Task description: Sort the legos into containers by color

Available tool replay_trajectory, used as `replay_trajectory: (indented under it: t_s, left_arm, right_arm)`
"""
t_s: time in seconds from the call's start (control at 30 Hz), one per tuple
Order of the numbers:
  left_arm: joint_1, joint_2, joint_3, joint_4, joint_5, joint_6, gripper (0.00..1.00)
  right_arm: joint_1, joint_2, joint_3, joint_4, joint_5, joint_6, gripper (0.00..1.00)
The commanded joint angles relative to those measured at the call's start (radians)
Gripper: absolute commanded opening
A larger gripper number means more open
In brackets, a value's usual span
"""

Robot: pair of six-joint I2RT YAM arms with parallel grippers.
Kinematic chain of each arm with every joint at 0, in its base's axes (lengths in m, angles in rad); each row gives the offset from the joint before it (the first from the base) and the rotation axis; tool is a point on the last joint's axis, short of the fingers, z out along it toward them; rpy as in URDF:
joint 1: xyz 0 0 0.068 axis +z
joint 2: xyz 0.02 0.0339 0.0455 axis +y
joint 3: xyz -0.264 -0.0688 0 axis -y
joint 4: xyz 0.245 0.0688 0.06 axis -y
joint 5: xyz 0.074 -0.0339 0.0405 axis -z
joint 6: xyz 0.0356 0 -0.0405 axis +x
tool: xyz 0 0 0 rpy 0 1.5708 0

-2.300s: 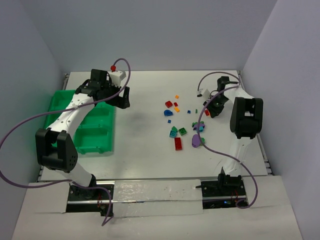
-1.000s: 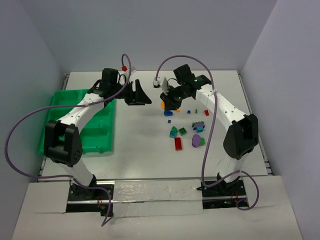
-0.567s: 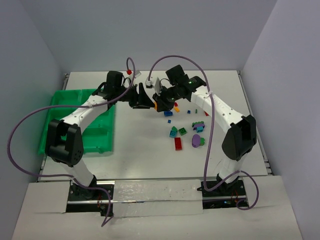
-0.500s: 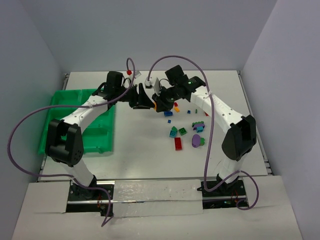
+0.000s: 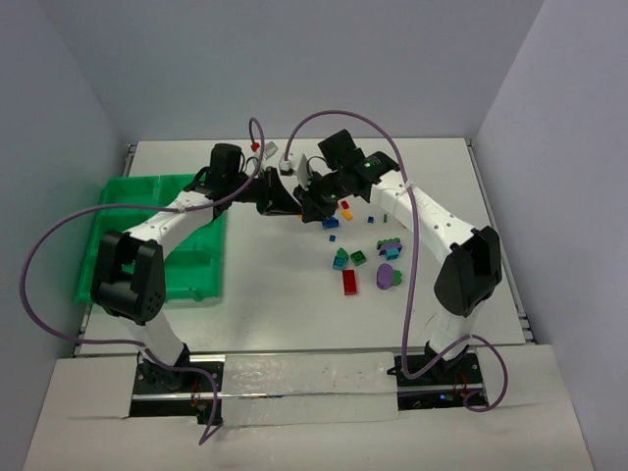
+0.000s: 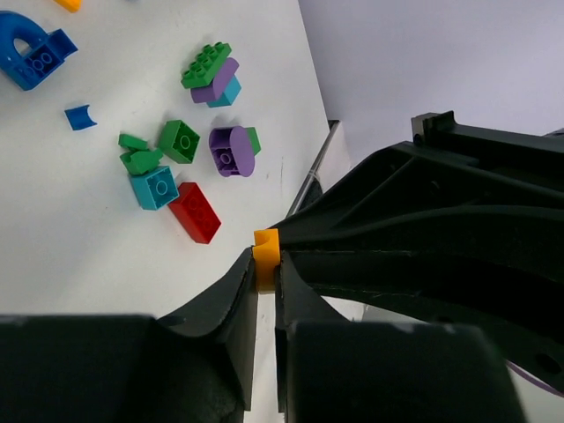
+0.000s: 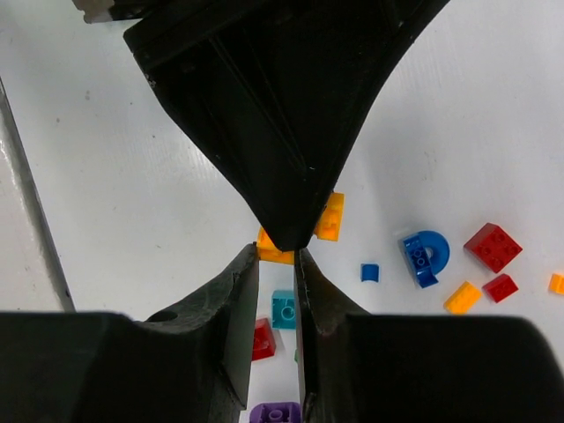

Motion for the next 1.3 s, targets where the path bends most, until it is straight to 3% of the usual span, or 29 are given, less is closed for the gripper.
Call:
replay_trajectory:
  t_s: [0.0,0.17,0.27,0.37,0.5,0.67,0.8,1.07,1.27]
  left_arm:
    - [-0.004,-0.018,-0.026,0.062,0.046,-0.018,0.0]
    - [0.065,-0.083,-0.091,0.065,0.033,-0.003,0.0]
    - [0.16,-0.136,-0.082,-0.053,-0.009,0.103,0.0]
    - [0.304,-0.161,0.018,-0.29,-0.128,0.394,0.0]
    - [0.447,-0.167,0.191,-0.538,-0.417,0.627,0.0]
    - [0.662,-0.123,0.286,-0.565,-0.612,0.76,0.0]
    - [0.745,-0.01,0.4,-0.565,-0.726,0.815,0.0]
    - [0.773,0.166,0.507,-0.55,-0.772,0.805,0.0]
    - [0.77,0.25,0.511,-0.495,-0.814,0.806,0.03]
  right_arm:
    - [0.016,-0.019,0.043,0.077,0.012,0.041,0.38]
    - [0.017,-0.047,0.017,0.088,0.066,0.063,1.0]
    - [0.012,-0.081,-0.021,0.103,0.069,0.066,1.0]
    - [-0.008,-0.11,-0.059,0.107,0.045,0.08,1.0]
    - [-0.045,-0.105,-0.096,0.11,0.046,0.094,1.0]
    - [-0.118,-0.081,-0.113,0.128,0.047,0.139,1.0]
    - [-0.166,-0.043,-0.095,0.13,0.078,0.179,1.0]
    - [-0.195,0.007,-0.092,0.149,0.188,0.221,0.98]
    - [-0.227,0.068,-0.095,0.168,0.264,0.278,0.91]
